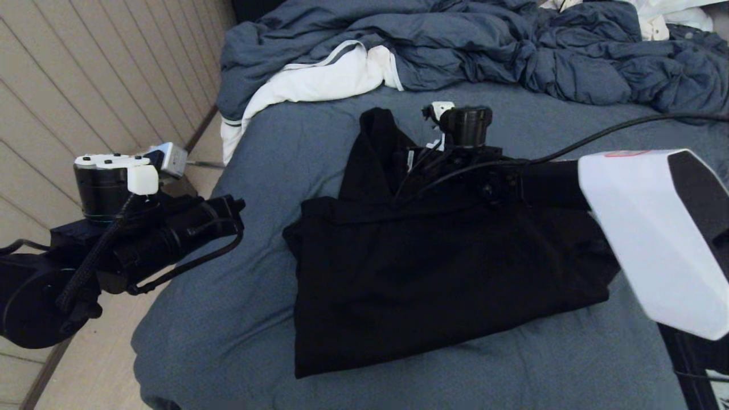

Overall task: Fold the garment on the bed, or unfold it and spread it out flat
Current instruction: Fold the black sweatshirt

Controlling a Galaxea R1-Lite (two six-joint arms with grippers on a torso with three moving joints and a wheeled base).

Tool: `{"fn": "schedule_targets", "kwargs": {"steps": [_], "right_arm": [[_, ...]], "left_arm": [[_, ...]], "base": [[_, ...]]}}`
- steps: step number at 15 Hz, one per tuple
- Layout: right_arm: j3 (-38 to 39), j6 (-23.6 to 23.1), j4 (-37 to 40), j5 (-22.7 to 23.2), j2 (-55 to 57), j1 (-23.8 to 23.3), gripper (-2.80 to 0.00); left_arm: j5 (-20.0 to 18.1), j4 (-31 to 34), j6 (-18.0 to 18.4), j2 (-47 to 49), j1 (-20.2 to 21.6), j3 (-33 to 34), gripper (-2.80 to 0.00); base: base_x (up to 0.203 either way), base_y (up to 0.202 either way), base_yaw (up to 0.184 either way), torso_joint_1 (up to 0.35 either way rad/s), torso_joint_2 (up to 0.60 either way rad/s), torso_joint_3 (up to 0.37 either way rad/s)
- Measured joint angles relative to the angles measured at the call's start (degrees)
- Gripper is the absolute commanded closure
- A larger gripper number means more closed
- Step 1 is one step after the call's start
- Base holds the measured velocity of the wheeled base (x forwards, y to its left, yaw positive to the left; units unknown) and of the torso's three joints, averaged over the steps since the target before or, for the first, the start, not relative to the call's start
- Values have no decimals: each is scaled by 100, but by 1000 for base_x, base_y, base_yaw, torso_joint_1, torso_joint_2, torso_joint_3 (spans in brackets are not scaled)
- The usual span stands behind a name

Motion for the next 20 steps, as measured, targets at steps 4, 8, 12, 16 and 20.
{"fn": "schedule_targets", "kwargs": {"steps": [4,8,12,16,20], "right_arm": [[1,800,885,1104,-339,-91,-280],[-7,810,793,1077,-343,-160,-280],[-10,46,46,328,28,-115,-280],[-10,-220,-362,-41,464,100,-280],[-13,-545,-668,-182,786,41,-280]], "left_arm": [[-66,-6,1,11,0,46,0],[-74,-6,4,39,2,51,0],[-74,-9,4,125,0,52,0],[-72,-11,1,195,2,57,0],[-69,-13,-7,261,2,57,0]], "base": [[0,0,0,0,0,0],[0,0,0,0,0,0],[0,0,0,0,0,0],[0,0,0,0,0,0],[0,0,0,0,0,0]]}}
